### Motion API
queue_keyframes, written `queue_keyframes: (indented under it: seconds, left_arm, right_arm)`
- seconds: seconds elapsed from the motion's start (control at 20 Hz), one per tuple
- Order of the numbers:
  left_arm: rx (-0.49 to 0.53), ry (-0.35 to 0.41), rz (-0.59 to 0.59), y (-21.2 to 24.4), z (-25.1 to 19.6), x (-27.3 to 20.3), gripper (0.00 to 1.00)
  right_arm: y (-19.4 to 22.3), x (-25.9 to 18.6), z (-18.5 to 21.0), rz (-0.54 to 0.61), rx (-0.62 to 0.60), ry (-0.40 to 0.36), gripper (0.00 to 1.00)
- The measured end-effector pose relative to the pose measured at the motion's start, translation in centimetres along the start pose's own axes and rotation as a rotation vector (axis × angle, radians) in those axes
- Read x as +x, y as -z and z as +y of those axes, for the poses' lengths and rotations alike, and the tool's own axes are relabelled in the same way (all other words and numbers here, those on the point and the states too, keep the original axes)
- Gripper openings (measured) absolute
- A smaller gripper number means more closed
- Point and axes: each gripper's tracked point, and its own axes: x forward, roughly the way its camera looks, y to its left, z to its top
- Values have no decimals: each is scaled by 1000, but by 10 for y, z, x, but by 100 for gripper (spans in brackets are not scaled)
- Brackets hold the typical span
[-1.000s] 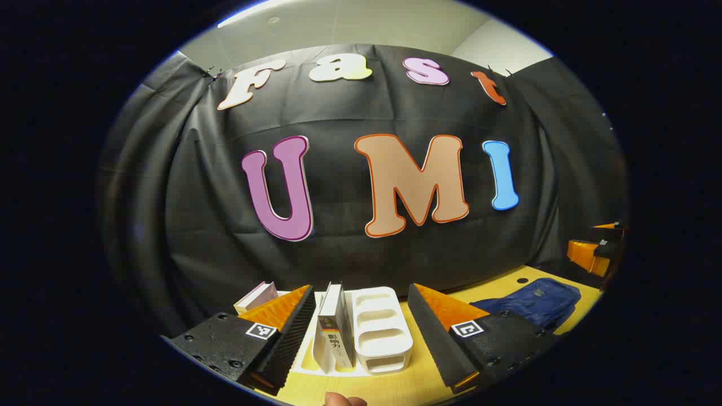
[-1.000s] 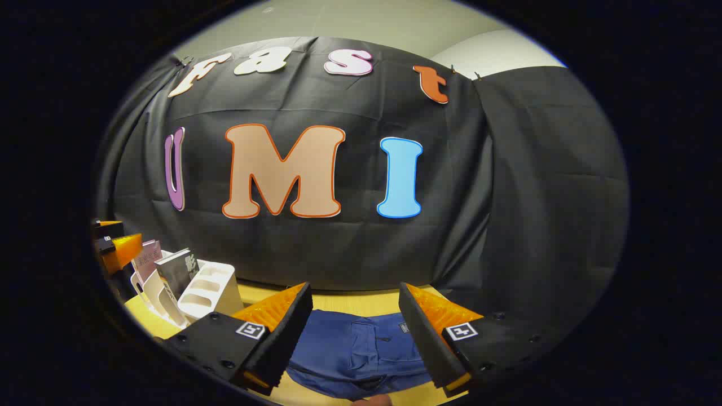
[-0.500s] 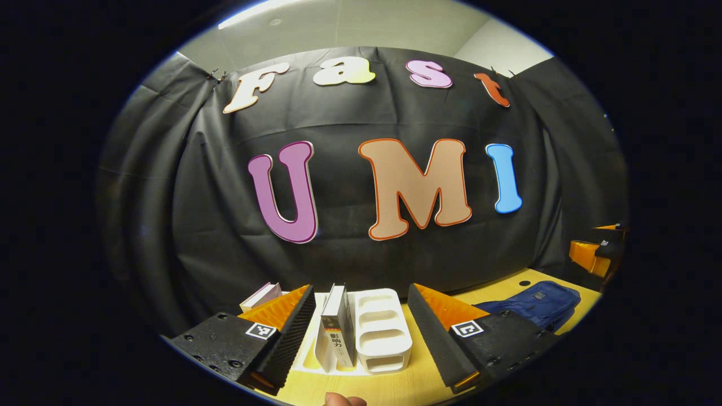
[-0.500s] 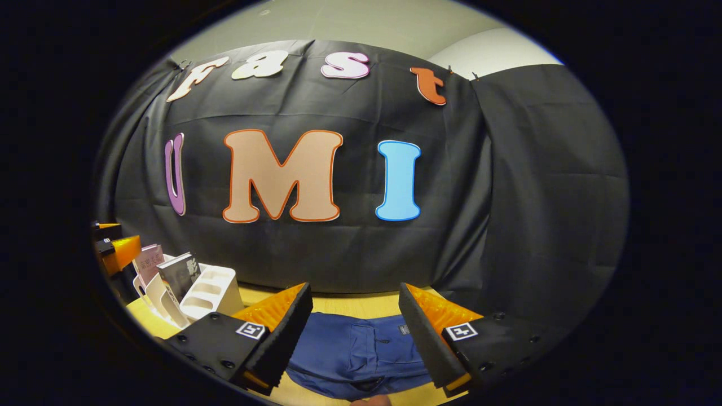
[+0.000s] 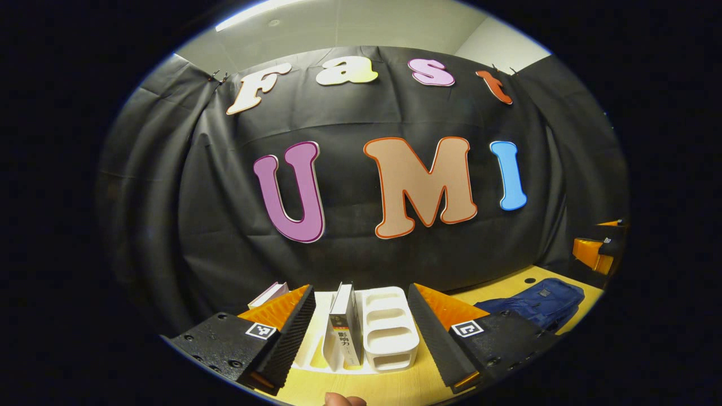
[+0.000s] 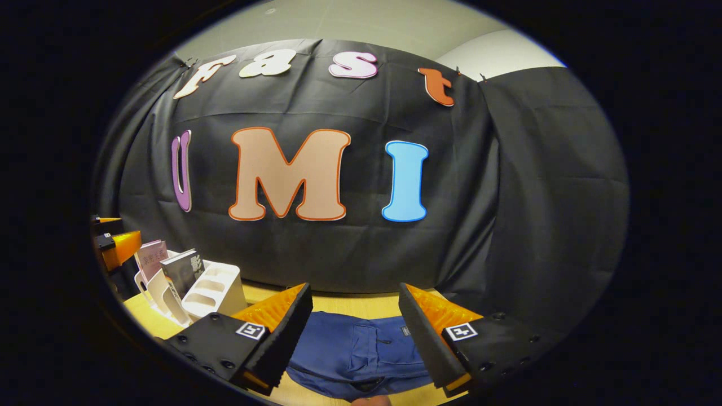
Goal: Open the schoolbag, grab two books from the bookshelf and put them into the schoolbag.
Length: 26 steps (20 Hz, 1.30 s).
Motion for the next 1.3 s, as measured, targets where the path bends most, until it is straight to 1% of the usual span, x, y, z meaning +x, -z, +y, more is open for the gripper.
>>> queue_keyframes:
  seconds: [0.05,0.1,0.15,0.2,0.25,0.3,0.35,0.4,0.45,0.5,0.6,0.65,0.7,0.75,0.8,0.85,0.9,1.0,1.05,1.2,1.3]
  left_arm:
    - [3,-3,1,-1,1,0,96]
    - [4,-6,1,1,3,-1,96]
    - [4,-6,1,1,4,0,96]
    - [5,-7,8,3,5,-1,96]
    - [5,-12,12,4,7,0,96]
    - [4,-15,16,5,9,1,96]
    - [3,-20,18,5,11,1,96]
    - [2,-22,21,8,12,0,96]
    - [1,-24,25,9,14,0,100]
    - [-1,-26,29,11,15,0,96]
    - [-8,-35,33,11,19,1,96]
    - [-11,-38,38,12,21,1,96]
    - [-13,-39,47,15,22,2,96]
    - [-14,-44,56,17,24,1,96]
    - [-19,-50,58,18,27,0,96]
    - [-22,-59,59,19,30,-1,96]
    - [-24,-68,61,18,34,-1,100]
    - [-26,-79,65,20,39,-4,100]
    - [-24,-84,68,21,41,-4,96]
    - [-21,-98,74,22,47,-7,96]
    - [-16,-108,74,22,51,-9,96]
  right_arm:
    - [-1,1,2,-3,-14,-5,99]
    - [0,2,4,-6,-39,-13,96]
    - [0,4,9,-7,-79,-31,99]
    - [3,5,13,-4,-135,-53,99]
    - [7,8,18,1,-204,-87,99]
    - [11,9,26,12,-281,-132,93]
    - [19,9,34,21,-365,-176,99]
    - [26,6,40,19,-455,-215,92]
    - [33,5,48,10,-546,-258,90]
    - [41,8,57,1,-642,-293,96]
    - [67,4,71,7,-810,-376,87]
    - [85,2,77,27,-884,-421,97]
    - [106,1,80,53,-941,-466,97]
    - [127,-2,84,82,-977,-516,86]
    - [146,-3,85,113,-1004,-544,97]
    - [157,-3,85,125,-1010,-556,97]
    - [169,0,83,135,-1027,-556,98]
    - [193,11,83,162,-1113,-560,98]
    - [206,16,80,183,-1168,-562,98]
    - [239,25,80,230,-1242,-615,98]
    - [249,32,83,220,-1298,-629,98]
